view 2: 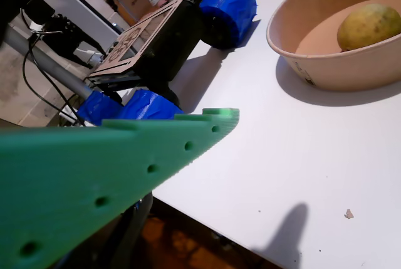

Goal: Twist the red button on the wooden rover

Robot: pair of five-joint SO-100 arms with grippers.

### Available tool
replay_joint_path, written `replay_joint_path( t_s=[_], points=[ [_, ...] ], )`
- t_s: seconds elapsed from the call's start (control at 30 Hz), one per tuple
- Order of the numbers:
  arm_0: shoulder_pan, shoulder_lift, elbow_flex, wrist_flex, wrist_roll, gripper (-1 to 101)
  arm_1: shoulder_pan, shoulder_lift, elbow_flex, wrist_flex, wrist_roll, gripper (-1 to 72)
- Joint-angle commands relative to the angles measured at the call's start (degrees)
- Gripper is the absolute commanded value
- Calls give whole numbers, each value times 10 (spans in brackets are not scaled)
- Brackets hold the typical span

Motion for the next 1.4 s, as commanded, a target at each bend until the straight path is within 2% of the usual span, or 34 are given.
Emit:
replay_joint_path(
  t_s=[0.0,0.9,1.37],
  points=[
    [1,-4,-14,-11,1,234,3,-3,-4,-3,0,204],
    [6,-34,-14,-26,2,239,3,-3,-4,-3,0,204],
    [29,-40,-14,-22,3,133,3,-3,-4,-3,0,204]
  ],
)
